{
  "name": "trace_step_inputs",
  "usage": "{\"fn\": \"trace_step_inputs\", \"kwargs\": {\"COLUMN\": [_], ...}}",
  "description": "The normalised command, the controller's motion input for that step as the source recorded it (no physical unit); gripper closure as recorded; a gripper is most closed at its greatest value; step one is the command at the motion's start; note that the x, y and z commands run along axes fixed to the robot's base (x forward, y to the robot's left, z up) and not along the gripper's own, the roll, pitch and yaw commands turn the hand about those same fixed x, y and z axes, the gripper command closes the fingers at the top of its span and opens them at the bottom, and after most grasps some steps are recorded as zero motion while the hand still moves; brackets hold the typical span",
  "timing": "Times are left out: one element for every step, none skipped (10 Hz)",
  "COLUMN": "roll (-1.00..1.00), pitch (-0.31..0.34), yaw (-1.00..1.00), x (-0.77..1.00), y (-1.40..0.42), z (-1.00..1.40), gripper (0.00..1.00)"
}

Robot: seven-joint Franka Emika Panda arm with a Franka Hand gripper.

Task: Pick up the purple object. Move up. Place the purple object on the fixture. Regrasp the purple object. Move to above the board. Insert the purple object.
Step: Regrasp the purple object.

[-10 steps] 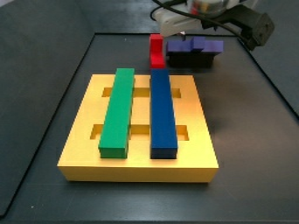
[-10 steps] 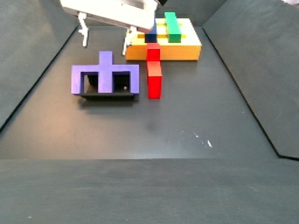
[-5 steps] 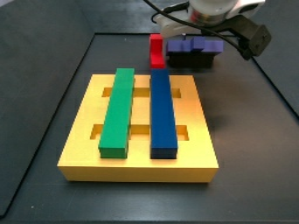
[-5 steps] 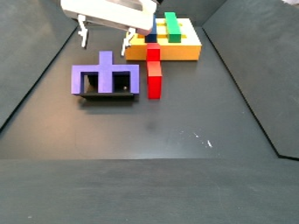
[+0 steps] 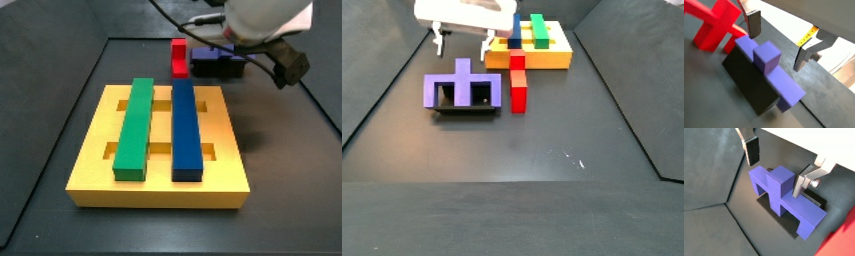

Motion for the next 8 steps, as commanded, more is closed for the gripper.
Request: {"fn": "trace_step_inputs", "kwargs": {"roll": [0.30, 0.24, 0.18, 0.29, 0.19, 0.00, -0.06, -0.17], "pitch": [0.211, 0.203, 0.283, 0.229, 0.174, 0.040, 0.000, 0.000], "yaw": [0.00, 0.00, 0.00, 0.00, 0.00, 0.05, 0.02, 0.01], "x": [0.13, 0.06, 0.18, 0.09, 0.06, 0.02, 0.00, 0.00], "y": [0.00, 0.02, 0.00, 0.00, 0.00, 0.02, 0.10, 0.13], "z": [-0.42, -0.33, -0.05, 0.01, 0.00, 0.00, 0.00, 0.00], "gripper": [0.00, 0.00, 0.00, 0.00, 0.00, 0.00, 0.00, 0.00]}}
